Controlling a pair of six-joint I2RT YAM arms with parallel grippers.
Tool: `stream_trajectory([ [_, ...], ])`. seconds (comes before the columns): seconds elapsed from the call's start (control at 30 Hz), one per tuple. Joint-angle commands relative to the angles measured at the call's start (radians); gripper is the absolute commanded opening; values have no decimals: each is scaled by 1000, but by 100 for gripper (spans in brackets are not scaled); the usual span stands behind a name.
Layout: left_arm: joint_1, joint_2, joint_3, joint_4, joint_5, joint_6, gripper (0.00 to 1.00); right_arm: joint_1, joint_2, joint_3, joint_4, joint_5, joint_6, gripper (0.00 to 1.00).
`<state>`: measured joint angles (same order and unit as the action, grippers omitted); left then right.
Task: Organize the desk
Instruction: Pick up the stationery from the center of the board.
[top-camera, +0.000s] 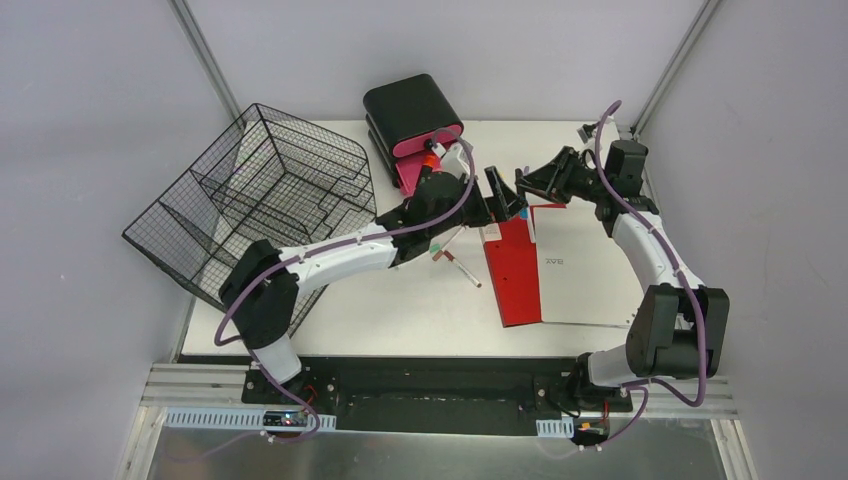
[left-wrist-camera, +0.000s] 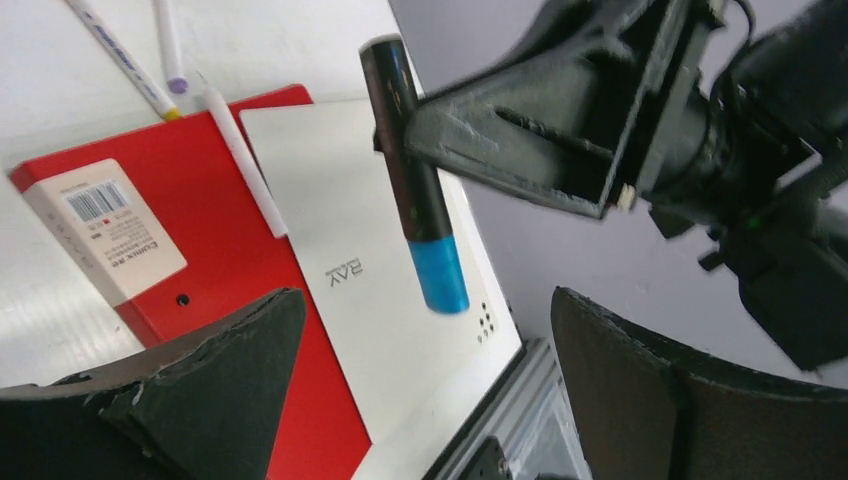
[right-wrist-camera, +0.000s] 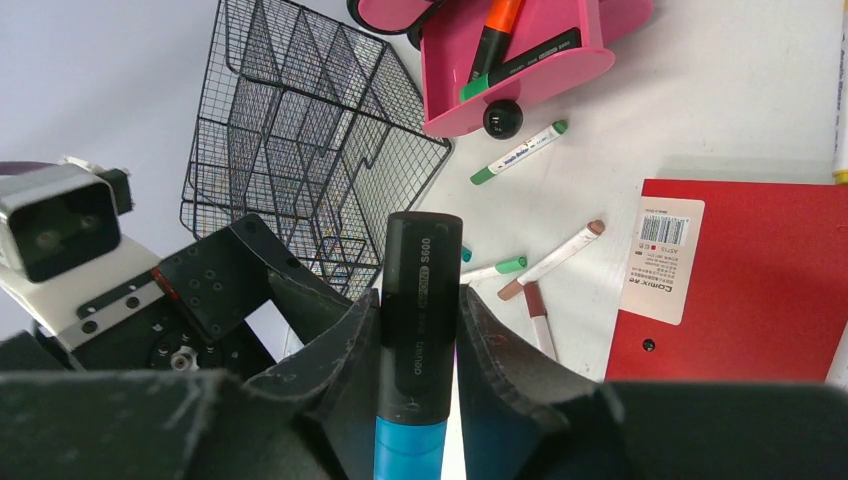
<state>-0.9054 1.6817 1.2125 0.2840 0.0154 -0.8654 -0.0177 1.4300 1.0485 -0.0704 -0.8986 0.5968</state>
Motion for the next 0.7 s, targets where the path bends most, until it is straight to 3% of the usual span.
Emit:
stream_trajectory([
  [0.0,-26,37,162,-243,-190,-52,95,11,-33,2,54,-14,-2,0],
  [0.67,-54,188,368,-355,-258,18,74,15,-33,7,44,-15,-14,0],
])
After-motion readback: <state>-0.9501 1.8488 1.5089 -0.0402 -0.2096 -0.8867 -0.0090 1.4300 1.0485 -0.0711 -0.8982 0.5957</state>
